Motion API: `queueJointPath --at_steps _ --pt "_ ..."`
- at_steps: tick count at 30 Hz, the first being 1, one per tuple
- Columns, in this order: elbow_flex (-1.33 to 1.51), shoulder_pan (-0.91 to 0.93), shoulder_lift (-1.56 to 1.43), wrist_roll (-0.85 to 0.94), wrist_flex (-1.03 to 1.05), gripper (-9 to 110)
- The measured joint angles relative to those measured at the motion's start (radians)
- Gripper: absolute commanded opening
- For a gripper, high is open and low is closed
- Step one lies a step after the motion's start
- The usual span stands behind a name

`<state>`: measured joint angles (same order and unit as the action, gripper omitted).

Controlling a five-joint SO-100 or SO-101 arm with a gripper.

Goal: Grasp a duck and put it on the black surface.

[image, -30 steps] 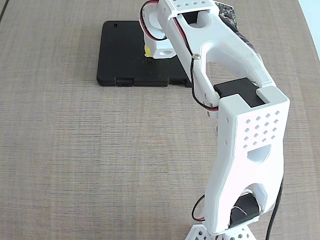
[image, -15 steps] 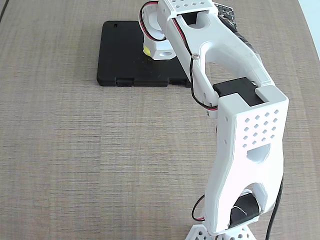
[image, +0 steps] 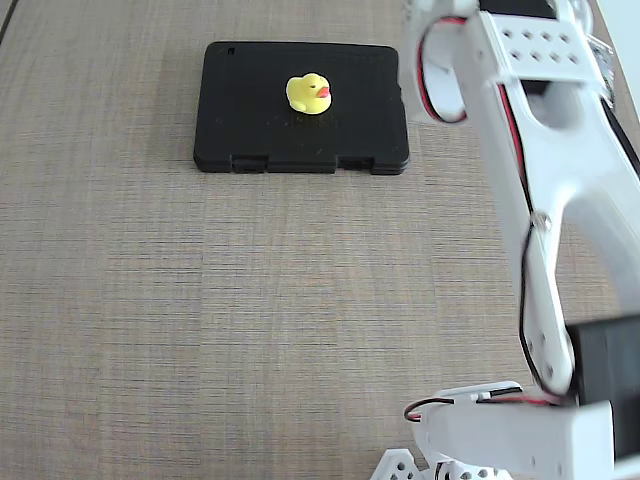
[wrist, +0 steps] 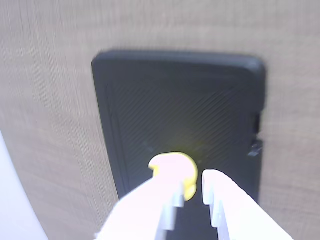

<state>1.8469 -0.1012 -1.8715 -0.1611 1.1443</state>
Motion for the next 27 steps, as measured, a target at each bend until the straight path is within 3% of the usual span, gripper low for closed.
queueJointPath --at_steps 7,14,27 --pt "0.546 0.166 -0.604 0.000 0.000 0" --pt "0.948 0.181 -1.115 0.000 -0.002 -1" --pt "1.124 0.123 -1.344 0.000 0.002 -1"
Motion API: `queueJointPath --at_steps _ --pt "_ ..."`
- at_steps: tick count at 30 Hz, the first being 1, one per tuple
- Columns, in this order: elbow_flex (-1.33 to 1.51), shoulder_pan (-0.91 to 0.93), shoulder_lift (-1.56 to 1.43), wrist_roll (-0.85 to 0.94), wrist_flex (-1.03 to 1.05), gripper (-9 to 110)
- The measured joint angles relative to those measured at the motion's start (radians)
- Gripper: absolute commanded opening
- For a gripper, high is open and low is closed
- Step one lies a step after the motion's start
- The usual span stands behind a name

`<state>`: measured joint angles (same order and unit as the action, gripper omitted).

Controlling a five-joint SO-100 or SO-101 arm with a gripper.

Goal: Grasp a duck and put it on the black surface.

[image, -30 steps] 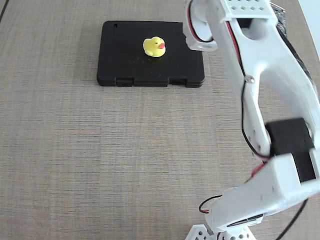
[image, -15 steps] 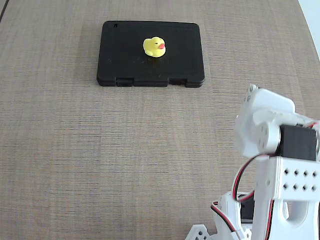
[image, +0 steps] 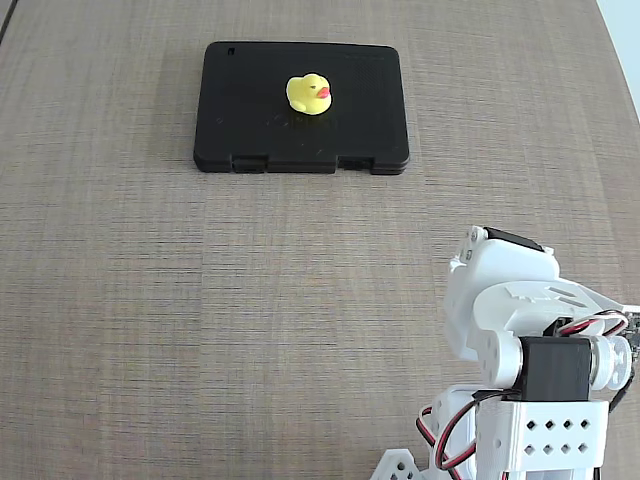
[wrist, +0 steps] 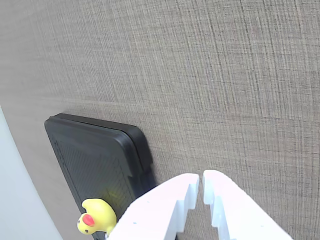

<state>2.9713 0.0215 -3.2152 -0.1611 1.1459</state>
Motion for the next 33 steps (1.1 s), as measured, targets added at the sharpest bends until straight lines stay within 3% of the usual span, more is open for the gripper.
queueJointPath --at_steps 33 --pt "0.115 0.000 -0.081 0.000 0.000 -1"
